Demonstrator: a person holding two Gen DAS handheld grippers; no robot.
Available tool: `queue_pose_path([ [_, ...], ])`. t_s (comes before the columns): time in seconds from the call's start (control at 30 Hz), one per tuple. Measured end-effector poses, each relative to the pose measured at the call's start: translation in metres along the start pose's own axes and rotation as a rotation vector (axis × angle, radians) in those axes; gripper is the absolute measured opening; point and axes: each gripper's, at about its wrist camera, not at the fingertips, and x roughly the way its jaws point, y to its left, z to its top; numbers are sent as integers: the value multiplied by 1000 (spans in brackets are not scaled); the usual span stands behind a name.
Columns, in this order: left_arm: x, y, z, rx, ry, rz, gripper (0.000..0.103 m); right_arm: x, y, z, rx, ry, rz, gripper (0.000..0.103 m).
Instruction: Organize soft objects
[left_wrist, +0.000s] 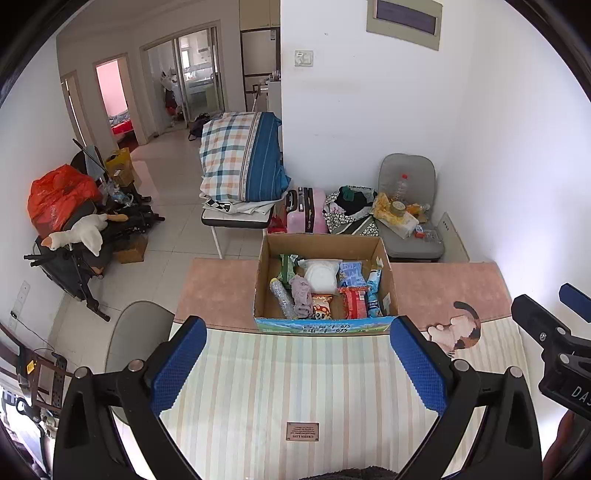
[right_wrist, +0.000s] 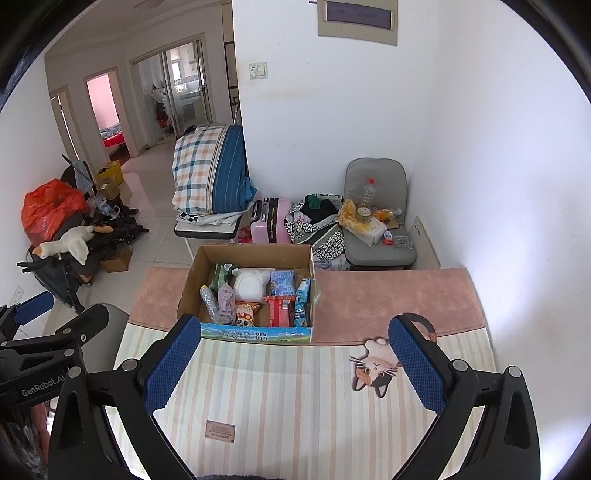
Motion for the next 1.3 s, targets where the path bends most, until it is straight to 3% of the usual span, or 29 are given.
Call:
queue_pose_path([
  [1.3, -10, -2, 5, -8, -18, -22, 102, -3, -1, 5, -6, -11, 16, 103],
])
